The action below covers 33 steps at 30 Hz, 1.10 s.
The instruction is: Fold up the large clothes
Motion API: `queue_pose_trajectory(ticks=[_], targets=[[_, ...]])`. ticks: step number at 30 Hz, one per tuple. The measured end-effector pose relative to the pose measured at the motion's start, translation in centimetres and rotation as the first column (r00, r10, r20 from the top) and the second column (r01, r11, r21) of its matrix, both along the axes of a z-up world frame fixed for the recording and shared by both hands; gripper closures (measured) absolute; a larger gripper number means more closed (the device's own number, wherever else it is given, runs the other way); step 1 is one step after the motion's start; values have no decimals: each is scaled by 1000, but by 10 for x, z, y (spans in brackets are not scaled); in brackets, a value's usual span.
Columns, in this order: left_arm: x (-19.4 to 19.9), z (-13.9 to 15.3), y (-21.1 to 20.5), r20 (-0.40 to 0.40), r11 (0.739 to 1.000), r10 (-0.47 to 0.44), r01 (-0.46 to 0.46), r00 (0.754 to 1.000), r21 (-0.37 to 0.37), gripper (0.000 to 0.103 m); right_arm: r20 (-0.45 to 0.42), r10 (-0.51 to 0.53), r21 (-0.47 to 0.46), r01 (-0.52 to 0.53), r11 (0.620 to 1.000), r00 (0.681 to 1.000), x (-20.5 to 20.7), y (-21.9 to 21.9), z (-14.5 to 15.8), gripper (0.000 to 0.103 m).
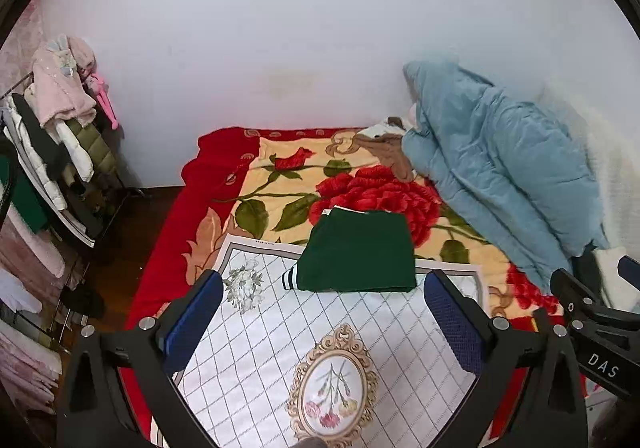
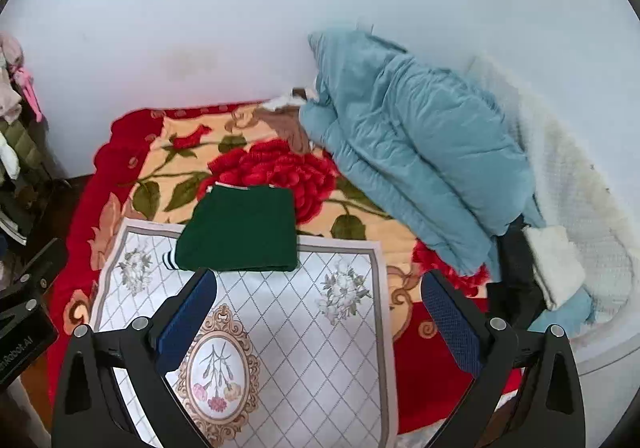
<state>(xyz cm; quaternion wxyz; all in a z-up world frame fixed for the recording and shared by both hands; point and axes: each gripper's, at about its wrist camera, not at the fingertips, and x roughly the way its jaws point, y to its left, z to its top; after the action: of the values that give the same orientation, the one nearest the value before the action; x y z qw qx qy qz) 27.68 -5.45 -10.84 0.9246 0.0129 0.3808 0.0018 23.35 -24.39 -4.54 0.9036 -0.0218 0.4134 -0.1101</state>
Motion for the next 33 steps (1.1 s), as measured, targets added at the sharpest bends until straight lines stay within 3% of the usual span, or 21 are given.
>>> queue_pose_trajectory(ticks=[9, 17, 26, 33], targets=[[-58, 43, -1, 49, 999, 32, -32, 998, -3, 0, 76, 13, -12, -12, 1000, 997, -85, -2, 61, 0], [-92, 61, 3, 71, 998, 59, -59, 996, -2, 0, 127, 41, -15, -39, 999, 991, -129, -1, 97, 0], [-112, 63, 6, 76, 997, 79, -78, 994, -14, 0, 153, 63, -54, -56, 997, 986, -146, 2, 111, 0], [-120, 64, 6, 77, 996, 94, -94, 993, -2, 0, 143, 79, -14, -77, 997, 987, -147, -3, 109, 0]])
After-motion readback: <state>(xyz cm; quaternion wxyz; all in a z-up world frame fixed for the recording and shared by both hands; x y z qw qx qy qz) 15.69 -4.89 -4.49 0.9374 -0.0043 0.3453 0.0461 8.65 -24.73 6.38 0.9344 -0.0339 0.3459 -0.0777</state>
